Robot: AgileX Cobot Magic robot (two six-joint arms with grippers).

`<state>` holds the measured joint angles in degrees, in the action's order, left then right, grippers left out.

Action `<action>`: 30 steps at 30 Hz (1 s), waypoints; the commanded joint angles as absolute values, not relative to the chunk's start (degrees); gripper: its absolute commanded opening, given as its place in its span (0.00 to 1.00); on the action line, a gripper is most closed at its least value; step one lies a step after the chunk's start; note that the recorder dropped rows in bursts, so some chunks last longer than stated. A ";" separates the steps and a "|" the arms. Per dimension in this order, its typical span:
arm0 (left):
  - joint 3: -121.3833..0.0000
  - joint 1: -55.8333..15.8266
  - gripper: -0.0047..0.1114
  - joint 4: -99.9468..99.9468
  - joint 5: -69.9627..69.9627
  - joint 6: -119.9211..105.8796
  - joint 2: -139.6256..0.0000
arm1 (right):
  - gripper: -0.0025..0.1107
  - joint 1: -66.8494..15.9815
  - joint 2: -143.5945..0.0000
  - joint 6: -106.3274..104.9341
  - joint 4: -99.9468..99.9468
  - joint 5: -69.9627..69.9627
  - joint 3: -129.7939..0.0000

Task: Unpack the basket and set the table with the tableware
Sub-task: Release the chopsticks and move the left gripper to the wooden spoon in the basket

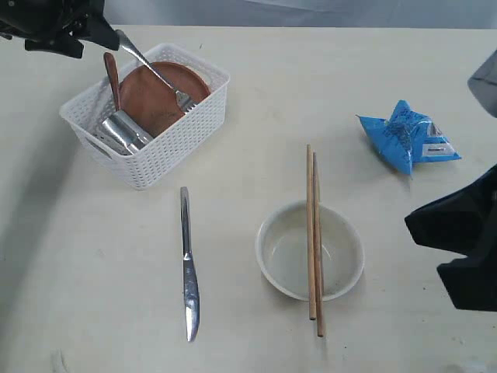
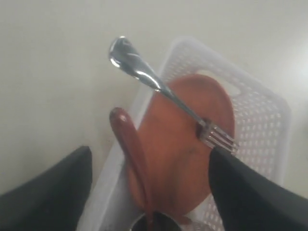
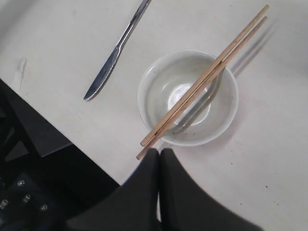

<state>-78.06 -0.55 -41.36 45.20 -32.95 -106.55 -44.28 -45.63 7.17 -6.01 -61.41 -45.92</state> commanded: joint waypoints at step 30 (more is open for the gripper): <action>-77.70 -0.36 0.60 -57.01 39.96 -49.21 -114.04 | 0.02 -44.27 -44.88 11.72 -6.14 -58.97 -45.88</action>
<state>-77.96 -0.55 -56.38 39.80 -48.89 -114.17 -44.28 -45.25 11.78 -6.27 -59.80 -45.92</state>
